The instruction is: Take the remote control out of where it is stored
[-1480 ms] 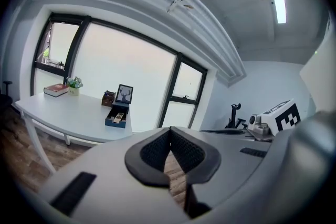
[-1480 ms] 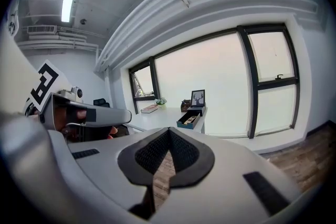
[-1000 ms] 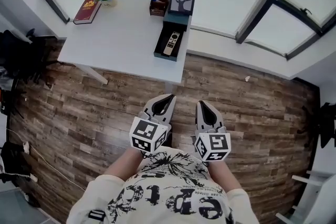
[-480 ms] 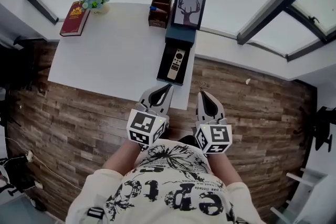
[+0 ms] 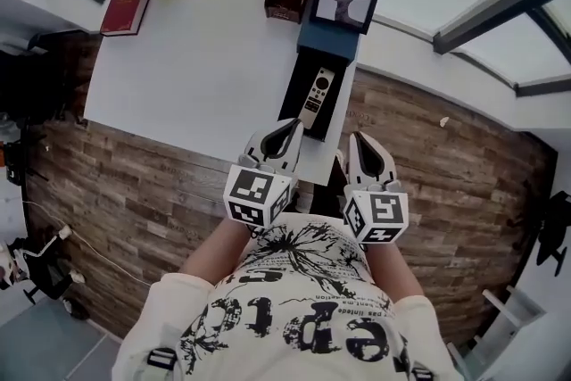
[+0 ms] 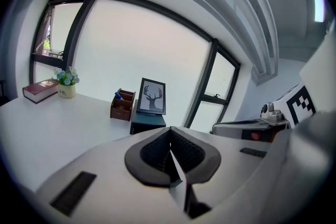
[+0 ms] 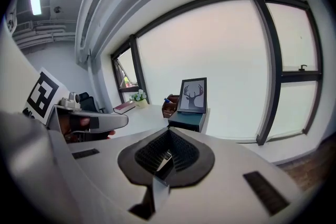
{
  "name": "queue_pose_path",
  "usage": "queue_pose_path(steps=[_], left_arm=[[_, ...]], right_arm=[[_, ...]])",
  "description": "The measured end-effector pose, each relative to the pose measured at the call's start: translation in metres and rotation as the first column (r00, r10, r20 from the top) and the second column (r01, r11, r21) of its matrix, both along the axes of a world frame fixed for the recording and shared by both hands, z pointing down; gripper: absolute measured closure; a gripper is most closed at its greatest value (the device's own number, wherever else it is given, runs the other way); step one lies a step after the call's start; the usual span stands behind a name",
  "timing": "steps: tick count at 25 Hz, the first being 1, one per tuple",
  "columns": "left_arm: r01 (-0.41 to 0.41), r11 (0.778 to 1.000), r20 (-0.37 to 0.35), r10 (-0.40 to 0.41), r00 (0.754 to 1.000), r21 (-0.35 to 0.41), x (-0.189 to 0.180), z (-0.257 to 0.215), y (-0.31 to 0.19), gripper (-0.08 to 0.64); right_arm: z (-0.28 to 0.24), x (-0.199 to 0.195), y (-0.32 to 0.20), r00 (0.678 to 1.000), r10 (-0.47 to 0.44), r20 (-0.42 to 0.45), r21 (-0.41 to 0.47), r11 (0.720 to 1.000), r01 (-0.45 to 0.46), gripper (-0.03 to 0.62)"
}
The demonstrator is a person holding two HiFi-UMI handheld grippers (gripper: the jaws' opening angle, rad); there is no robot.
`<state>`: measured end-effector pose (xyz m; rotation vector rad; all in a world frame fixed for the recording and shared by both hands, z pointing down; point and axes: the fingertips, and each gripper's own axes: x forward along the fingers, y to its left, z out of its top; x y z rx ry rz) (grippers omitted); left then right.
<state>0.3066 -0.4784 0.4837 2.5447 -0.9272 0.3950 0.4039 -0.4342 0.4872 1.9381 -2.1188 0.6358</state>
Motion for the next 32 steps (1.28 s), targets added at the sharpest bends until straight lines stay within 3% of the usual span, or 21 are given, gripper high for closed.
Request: queue_pose_path(steps=[4, 12, 16, 19, 24, 27, 32], left_arm=[[0.024, 0.998, 0.026, -0.022, 0.999, -0.056, 0.016, 0.019, -0.014, 0.550], [0.065, 0.978, 0.189, -0.027, 0.982, -0.197, 0.035, 0.090, -0.036, 0.547], [0.094, 0.966, 0.247, -0.032, 0.969, -0.242, 0.042, 0.114, -0.039, 0.436], [0.105, 0.958, 0.297, -0.022, 0.955, -0.266, 0.047, 0.129, -0.046, 0.386], [0.086, 0.958, 0.383, 0.026, 0.923, -0.272, 0.058, 0.143, -0.059, 0.362], [0.085, 0.944, 0.428, 0.063, 0.902, -0.318, 0.064, 0.158, -0.064, 0.312], [0.102, 0.924, 0.482, 0.096, 0.871, -0.368, 0.067, 0.184, -0.065, 0.305]], right_arm=[[0.003, 0.014, -0.023, 0.997, -0.073, 0.000, -0.015, 0.997, 0.072, 0.591], [0.054, 0.036, -0.044, 0.984, -0.173, 0.048, -0.129, 0.975, 0.178, 0.591], [0.075, 0.047, -0.052, 0.979, -0.190, 0.074, -0.174, 0.964, 0.201, 0.591], [0.082, 0.059, -0.061, 0.978, -0.193, 0.084, -0.188, 0.960, 0.206, 0.591], [0.091, 0.080, -0.072, 0.980, -0.178, 0.092, -0.202, 0.960, 0.194, 0.591], [0.094, 0.089, -0.076, 0.980, -0.172, 0.098, -0.210, 0.959, 0.189, 0.591], [0.095, 0.102, -0.078, 0.981, -0.170, 0.098, -0.219, 0.957, 0.188, 0.591]])
